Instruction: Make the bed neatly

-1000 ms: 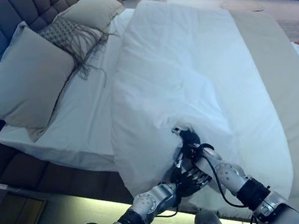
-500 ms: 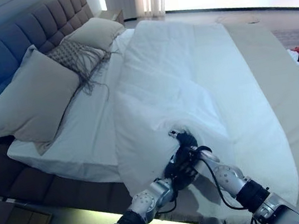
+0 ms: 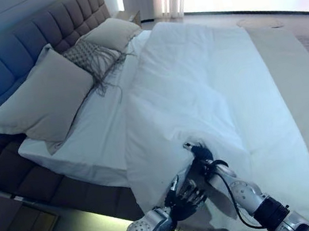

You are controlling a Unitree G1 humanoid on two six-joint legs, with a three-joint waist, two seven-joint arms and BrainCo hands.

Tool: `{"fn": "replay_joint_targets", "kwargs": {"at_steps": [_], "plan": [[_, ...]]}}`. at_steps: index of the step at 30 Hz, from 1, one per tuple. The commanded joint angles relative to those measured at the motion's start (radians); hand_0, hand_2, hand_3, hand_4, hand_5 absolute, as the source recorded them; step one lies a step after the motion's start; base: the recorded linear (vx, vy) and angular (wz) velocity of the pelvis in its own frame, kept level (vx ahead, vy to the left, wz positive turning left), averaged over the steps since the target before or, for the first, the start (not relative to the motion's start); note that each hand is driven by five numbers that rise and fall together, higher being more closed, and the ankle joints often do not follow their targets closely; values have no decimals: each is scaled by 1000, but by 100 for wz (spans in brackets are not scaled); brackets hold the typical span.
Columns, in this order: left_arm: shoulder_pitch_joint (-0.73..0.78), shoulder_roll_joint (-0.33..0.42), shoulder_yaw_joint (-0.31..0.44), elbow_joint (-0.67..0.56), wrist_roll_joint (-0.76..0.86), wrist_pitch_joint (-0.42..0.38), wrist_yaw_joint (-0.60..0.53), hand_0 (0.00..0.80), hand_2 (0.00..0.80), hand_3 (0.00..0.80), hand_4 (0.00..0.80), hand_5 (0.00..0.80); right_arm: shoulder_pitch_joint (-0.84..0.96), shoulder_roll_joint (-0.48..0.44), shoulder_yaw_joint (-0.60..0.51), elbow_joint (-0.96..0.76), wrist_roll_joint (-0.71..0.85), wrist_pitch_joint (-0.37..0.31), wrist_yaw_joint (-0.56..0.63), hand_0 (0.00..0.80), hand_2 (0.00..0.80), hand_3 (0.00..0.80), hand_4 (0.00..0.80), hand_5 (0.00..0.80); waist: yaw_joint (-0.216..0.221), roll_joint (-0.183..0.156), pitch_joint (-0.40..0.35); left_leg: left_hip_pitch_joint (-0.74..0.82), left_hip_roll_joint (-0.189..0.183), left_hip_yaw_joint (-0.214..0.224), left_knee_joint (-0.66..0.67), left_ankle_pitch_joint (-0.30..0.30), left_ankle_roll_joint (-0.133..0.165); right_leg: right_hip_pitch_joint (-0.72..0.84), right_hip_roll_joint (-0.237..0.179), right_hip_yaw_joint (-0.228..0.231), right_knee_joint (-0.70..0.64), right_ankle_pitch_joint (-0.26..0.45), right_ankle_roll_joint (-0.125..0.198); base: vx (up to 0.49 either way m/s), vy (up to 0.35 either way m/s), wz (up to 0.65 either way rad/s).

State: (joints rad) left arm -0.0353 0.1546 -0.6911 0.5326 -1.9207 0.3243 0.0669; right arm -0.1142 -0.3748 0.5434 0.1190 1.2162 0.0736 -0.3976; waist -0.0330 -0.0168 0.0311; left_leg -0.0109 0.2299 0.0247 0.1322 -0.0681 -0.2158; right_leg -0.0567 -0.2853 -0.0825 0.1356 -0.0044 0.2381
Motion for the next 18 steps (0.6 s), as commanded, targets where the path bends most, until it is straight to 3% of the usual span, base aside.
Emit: {"fn": "replay_joint_targets", "kwargs": {"at_steps": [1,7,18], "plan": [[-95,-15,-36,-70,-52,-67,-8,0,0,0,0,0,-73,-8,-58,-156,37,-81,36,800,800,800,800,800,37,-28,-10,-65,53,-11,61,57,47,-35,-76,-24,-14,98,24,0,0,0],[-173,-53,-43,-67,-52,-167,50,0,0,0,0,0,-93,17,-41,-131,30,-75,50,800,800,800,800,800,26,-31,-17,-67,55,-8,63,61,46,-37,-75,-20,-13,100,24,0,0,0],[-226,-120,8,18,-52,-199,86,0,0,0,0,0,-76,57,-34,-127,2,-37,67,800,800,800,800,800,4,-39,-41,-54,61,15,53,70,43,-32,-73,-10,-17,102,24,15,6,0]]}}
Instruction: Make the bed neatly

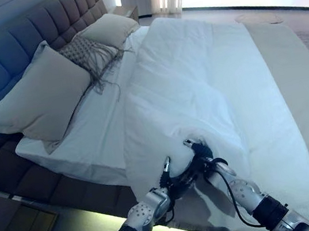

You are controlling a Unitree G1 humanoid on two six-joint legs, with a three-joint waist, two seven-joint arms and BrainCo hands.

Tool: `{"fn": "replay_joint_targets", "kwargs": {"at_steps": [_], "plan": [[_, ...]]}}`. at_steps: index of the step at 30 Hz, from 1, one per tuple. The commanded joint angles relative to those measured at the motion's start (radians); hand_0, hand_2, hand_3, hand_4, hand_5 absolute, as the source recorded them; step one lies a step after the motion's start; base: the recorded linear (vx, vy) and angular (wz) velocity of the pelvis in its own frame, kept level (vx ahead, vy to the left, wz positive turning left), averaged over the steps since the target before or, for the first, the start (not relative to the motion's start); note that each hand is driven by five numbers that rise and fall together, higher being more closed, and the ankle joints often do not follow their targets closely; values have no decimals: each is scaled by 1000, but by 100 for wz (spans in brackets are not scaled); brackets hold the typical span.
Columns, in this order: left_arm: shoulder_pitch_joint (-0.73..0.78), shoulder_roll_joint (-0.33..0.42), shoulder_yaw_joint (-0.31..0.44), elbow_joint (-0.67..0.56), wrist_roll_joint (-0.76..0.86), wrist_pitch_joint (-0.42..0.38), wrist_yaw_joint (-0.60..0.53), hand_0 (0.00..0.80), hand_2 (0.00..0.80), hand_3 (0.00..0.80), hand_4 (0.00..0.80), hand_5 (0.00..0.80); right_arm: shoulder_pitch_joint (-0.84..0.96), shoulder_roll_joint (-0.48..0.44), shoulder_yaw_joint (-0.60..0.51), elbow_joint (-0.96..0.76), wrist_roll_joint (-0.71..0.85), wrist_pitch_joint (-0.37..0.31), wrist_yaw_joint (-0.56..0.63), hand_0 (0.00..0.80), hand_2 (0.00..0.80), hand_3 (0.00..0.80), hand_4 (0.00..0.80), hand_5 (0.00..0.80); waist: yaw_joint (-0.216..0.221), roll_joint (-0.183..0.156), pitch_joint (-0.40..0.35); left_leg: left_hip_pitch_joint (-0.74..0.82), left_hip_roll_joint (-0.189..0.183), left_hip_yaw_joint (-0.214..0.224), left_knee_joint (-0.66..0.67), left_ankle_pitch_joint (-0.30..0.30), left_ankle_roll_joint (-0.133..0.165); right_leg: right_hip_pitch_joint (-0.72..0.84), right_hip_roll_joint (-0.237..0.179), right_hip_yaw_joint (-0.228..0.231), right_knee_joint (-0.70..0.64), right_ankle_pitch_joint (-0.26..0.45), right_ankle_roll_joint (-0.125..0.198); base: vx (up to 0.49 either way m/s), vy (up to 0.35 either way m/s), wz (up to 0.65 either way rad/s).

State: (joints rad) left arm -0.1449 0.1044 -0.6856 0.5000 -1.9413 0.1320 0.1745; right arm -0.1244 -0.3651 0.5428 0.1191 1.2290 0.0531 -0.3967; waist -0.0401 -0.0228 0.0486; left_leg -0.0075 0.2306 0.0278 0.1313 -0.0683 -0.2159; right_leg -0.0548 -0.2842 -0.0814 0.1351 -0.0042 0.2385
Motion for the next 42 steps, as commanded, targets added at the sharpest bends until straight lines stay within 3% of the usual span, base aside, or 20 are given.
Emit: {"fn": "replay_joint_targets", "kwargs": {"at_steps": [1,4,5,6,7,22,31,32,33,34,42], "plan": [[-116,-71,4,52,-31,-7,-21,0,0,0,0,0,-65,48,-34,-129,-10,-14,66,800,800,800,800,800,11,-33,-60,-57,61,13,54,71,43,-34,-74,-10,-17,101,23,0,0,0],[-122,-80,14,59,-31,-20,-28,0,0,0,0,0,-61,50,-29,-128,-11,-9,73,800,800,800,800,800,6,-34,-65,-50,62,21,47,76,43,-30,-72,-10,-19,102,23,20,10,-5],[-127,-80,16,57,-31,-24,-22,282,282,282,282,282,-60,51,-26,-129,-11,-9,73,800,800,800,800,800,5,-34,-66,-48,62,23,44,78,43,-28,-72,-11,-20,102,23,20,12,-8],[-134,-82,19,58,-31,-30,-19,690,690,690,690,690,-60,52,-24,-130,-11,-6,71,800,800,800,800,800,4,-34,-68,-45,62,26,42,80,43,-26,-72,-11,-20,102,23,20,14,-9],[-139,-81,19,55,-31,-39,-16,800,800,800,800,800,-61,52,-21,-131,-10,-4,70,800,800,800,800,800,3,-34,-69,-43,61,27,40,81,42,-25,-72,-11,-20,103,23,18,15,-7],[-159,-76,74,56,-31,-46,24,800,800,800,800,800,-52,64,-16,-123,-4,8,77,800,800,800,800,800,0,-26,-89,-9,59,41,12,90,48,2,-74,-22,-32,104,23,0,0,0],[-157,-15,118,40,12,-55,29,800,800,800,800,800,-19,53,-22,-119,-15,12,140,800,800,800,800,800,4,-19,-104,6,60,44,-38,109,54,10,-66,-28,-51,103,23,-49,7,-3],[-153,-8,132,41,33,-57,32,800,800,800,800,800,-15,49,-24,-118,-15,21,155,602,602,602,602,602,4,-18,-104,9,59,44,-42,110,55,11,-64,-26,-52,102,23,-63,-1,-9],[-150,0,145,41,48,-56,35,800,800,800,800,800,-10,45,-24,-119,-16,30,165,144,144,144,144,144,3,-17,-106,11,59,45,-45,112,56,12,-62,-23,-54,101,23,-63,0,-8],[-146,8,165,42,73,-57,41,800,800,800,800,800,-2,40,-23,-119,-16,41,179,0,0,0,0,0,3,-16,-107,14,58,47,-49,113,56,14,-60,-22,-56,100,23,-58,2,-6],[-138,69,297,61,200,-49,45,800,800,800,800,800,92,-18,-55,-77,-26,86,267,0,0,0,0,0,-17,-6,-107,31,57,65,-68,122,62,17,-50,-9,-60,96,18,-60,-3,-8]]}}
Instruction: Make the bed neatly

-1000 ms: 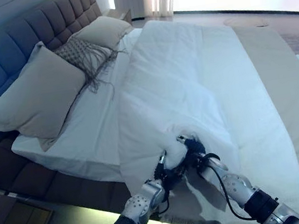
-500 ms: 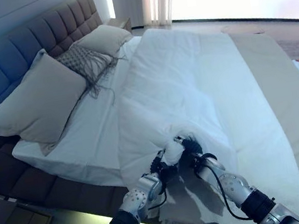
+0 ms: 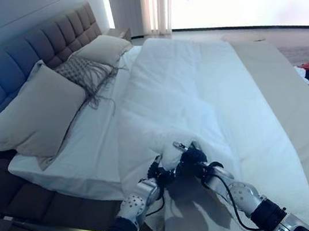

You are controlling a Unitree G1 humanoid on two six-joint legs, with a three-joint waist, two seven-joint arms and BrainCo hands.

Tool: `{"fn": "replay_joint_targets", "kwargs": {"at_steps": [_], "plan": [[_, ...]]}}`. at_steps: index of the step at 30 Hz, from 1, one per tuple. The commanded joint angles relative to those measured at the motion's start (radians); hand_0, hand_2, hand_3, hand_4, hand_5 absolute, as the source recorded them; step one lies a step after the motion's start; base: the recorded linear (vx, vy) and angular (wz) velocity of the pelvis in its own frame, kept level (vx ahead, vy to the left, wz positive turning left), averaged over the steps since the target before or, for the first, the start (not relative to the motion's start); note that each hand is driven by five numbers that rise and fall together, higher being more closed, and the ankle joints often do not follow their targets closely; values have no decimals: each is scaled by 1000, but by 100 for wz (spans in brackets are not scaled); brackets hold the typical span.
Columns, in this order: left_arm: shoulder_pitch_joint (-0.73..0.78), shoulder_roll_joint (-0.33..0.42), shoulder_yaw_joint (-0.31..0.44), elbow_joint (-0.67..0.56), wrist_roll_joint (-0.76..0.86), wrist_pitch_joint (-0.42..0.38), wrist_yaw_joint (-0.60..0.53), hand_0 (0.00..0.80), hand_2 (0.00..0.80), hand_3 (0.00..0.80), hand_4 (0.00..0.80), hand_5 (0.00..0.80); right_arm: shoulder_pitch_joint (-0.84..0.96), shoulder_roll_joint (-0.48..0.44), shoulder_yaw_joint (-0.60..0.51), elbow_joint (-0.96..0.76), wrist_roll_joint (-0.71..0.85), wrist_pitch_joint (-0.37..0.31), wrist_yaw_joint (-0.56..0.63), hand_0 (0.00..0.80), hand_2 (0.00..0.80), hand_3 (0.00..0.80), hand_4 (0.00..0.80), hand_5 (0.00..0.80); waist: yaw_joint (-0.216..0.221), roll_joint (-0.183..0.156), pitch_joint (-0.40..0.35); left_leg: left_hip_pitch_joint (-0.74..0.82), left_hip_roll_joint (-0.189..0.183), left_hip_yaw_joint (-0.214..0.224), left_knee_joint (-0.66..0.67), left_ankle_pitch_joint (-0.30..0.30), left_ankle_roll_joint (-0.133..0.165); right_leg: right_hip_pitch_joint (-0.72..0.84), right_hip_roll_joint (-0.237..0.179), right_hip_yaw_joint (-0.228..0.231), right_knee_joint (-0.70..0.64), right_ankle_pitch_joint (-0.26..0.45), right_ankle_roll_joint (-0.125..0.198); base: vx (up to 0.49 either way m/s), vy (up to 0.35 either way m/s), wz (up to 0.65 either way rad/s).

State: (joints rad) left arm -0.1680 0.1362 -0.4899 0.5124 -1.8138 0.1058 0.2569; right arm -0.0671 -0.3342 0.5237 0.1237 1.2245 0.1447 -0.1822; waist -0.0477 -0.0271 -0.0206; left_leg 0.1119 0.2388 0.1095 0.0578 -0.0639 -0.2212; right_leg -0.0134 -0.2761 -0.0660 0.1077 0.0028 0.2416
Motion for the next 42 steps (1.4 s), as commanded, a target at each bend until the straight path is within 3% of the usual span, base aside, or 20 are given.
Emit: {"fn": "replay_joint_targets", "kwargs": {"at_steps": [1,9,14,20,28,33,37,42], "plan": [[-116,52,126,63,90,-21,-46,800,800,800,800,800,67,-57,-56,-66,-9,-4,79,0,0,0,0,0,-19,1,-37,-87,49,-11,2,121,67,-26,-55,-22,-34,89,13,-84,-13,-2],[-120,110,219,152,156,-7,-127,800,800,800,800,800,226,-80,-154,95,20,23,133,0,0,0,0,0,-75,9,-23,-94,54,17,-10,128,67,-51,-43,1,-33,85,9,-88,-16,-6],[-132,164,267,170,169,-3,-151,800,800,800,800,800,307,-97,-225,182,27,11,168,0,0,0,0,0,-98,4,-16,-93,57,30,-30,137,65,-55,-31,5,-38,84,6,-89,-29,-12],[-167,232,328,182,153,23,-195,800,800,800,800,800,375,-86,-331,392,12,-44,319,0,0,0,0,0,-119,3,-12,-92,66,36,-34,145,60,-59,-10,12,-28,71,-4,-75,-27,-4],[-148,284,443,212,215,56,-279,800,800,800,800,800,400,-19,-534,681,164,-144,431,0,0,0,0,0,-124,4,-11,-86,64,27,-27,133,57,-53,6,21,-19,54,-12,-19,-12,-2],[-47,297,553,162,219,56,-343,800,800,800,800,800,400,9,-677,712,160,-177,451,0,0,0,0,0,-106,11,-4,-86,58,22,-22,119,54,-46,5,23,-33,58,-10,-1,25,-1],[22,258,628,95,130,54,-386,800,800,800,800,800,365,15,-723,720,166,-147,516,0,0,0,0,0,-80,9,-2,-89,52,19,-20,108,53,-37,-3,19,-50,64,-8,4,72,-3],[27,195,589,70,191,48,-397,800,800,800,800,800,292,-6,-737,778,223,-93,644,0,0,0,0,0,-45,1,-2,-89,42,7,-26,100,55,-24,-15,-2,-55,62,-6,-3,47,1]]}}
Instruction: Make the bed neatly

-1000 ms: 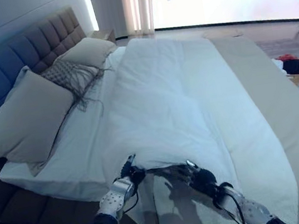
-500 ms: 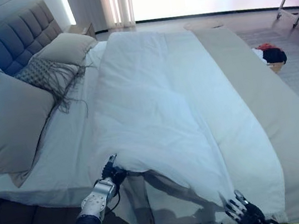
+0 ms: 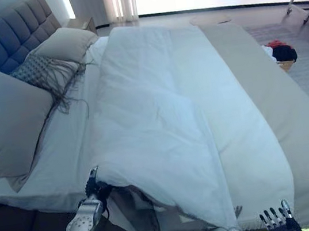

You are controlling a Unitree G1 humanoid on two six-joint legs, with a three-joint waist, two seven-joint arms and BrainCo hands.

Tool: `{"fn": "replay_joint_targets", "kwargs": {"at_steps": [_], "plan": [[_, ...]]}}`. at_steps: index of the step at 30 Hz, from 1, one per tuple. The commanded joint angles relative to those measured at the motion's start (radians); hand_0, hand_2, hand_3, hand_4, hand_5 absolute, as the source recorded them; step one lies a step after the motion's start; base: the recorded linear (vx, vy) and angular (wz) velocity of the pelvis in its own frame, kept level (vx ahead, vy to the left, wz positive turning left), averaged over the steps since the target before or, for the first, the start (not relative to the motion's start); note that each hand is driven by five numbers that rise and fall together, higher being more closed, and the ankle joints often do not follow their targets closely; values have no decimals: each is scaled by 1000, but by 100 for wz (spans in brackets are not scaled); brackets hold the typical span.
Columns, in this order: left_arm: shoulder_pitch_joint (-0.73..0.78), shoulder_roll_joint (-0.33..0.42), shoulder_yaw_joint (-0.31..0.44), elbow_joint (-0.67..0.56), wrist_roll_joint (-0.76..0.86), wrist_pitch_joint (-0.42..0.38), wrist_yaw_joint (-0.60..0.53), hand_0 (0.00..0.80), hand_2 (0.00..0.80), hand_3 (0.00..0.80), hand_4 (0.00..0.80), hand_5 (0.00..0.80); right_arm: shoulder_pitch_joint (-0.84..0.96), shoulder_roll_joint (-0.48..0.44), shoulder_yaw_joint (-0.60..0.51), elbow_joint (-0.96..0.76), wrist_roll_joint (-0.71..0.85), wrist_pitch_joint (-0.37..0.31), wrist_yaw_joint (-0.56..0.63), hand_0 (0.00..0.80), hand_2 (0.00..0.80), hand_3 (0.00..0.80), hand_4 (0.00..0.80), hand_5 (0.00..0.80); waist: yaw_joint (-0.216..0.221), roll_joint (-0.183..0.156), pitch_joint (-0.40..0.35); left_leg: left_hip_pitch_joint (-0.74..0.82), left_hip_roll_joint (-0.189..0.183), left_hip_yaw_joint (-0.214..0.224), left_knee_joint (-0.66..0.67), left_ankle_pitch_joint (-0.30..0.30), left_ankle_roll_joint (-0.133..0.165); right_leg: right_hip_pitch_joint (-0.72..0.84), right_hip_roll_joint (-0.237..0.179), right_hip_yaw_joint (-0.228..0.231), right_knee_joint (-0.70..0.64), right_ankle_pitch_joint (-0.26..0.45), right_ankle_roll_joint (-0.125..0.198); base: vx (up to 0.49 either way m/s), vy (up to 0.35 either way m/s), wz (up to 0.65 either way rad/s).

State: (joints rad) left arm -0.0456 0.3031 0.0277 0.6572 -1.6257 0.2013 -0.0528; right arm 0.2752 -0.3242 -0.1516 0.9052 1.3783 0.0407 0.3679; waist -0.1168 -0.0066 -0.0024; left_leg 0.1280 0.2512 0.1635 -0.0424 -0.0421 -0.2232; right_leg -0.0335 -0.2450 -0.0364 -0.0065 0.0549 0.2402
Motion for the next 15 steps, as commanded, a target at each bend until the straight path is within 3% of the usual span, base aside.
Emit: {"fn": "replay_joint_targets", "kwargs": {"at_steps": [1,8,12,15], "plan": [[-94,20,66,-75,8,-47,-87,800,800,800,800,800,-66,-19,-68,3,91,8,109,0,0,0,0,0,30,-20,-22,-104,27,-52,73,76,58,-1,-49,-36,60,9,-3,-7,39,7],[-88,13,83,-29,25,-31,-102,800,800,800,800,800,-113,1,-100,-77,78,-23,67,0,0,0,0,0,42,-15,-26,-104,17,-67,84,60,58,11,-58,-38,56,8,1,-9,46,5],[-64,-11,86,-47,61,-20,-111,800,800,800,800,800,-111,6,-120,-98,55,-6,72,0,0,0,0,0,46,-16,-17,-122,11,-82,141,26,59,6,-68,-24,69,4,7,-11,79,-1],[-44,-26,70,-65,83,-30,-112,800,800,800,800,800,-106,7,-120,-150,-3,-19,48,0,0,0,0,0,42,-21,0,-141,-16,-97,207,-16,71,-8,-92,-5,86,14,18,-18,136,-3]]}}
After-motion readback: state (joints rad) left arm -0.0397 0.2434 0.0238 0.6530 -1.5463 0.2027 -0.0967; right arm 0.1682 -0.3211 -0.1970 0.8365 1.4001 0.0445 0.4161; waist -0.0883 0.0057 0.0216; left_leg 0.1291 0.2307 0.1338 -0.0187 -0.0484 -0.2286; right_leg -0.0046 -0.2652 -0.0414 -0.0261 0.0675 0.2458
